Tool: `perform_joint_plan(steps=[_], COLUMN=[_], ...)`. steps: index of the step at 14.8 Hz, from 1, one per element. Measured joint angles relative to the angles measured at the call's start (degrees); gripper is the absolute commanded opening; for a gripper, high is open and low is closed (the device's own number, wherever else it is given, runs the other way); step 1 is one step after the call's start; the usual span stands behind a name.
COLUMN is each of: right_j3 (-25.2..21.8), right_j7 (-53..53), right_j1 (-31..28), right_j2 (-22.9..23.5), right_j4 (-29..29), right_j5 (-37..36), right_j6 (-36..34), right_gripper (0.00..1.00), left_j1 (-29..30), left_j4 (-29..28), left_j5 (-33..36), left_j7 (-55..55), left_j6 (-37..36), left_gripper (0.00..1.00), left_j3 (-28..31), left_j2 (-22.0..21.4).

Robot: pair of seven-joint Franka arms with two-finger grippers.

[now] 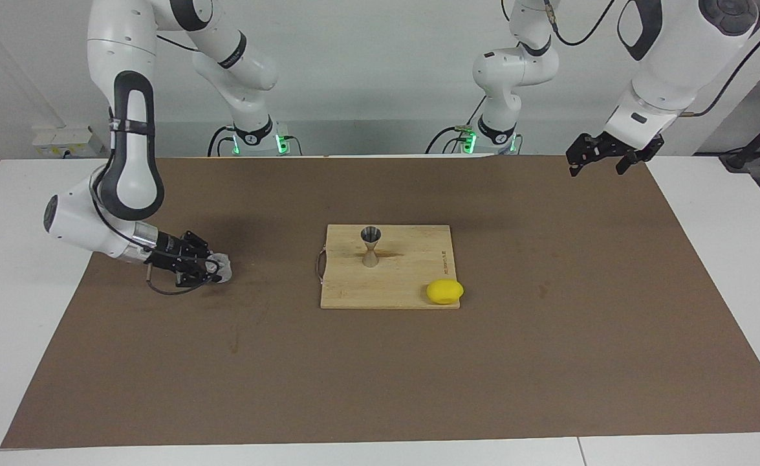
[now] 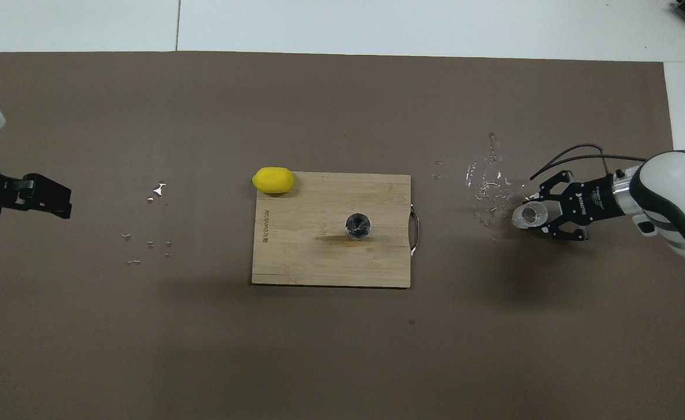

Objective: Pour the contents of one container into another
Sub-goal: 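Lower the glass cup onto the table and open the right gripper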

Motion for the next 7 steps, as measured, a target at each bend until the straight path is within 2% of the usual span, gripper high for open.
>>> perform_joint_plan(steps=[2, 3, 7], right_j3=[0.0, 0.0, 0.1], right_j7=[0.0, 0.0, 0.0], right_j1=[-0.5, -0.6, -0.6], right_j2=[0.0, 0.0, -0.5], right_j4=[-0.2, -0.3, -0.2], right_j5=[0.0, 0.0, 0.0], right_j6=[0.1, 0.1, 0.2], right_gripper=[0.50, 0.87, 0.92], left_j1=[-3.1, -3.9, -3.8], left_j4=[0.2, 0.2, 0.1], left_j5=[0.0, 0.0, 0.0], left_j7=[0.1, 0.1, 0.3], left_j6=[0.5, 0.5, 0.5], left_gripper=[1.00, 1.00, 1.00], left_j3=[2.2, 2.9, 4.3], left_j2=[0.0, -0.1, -0.1])
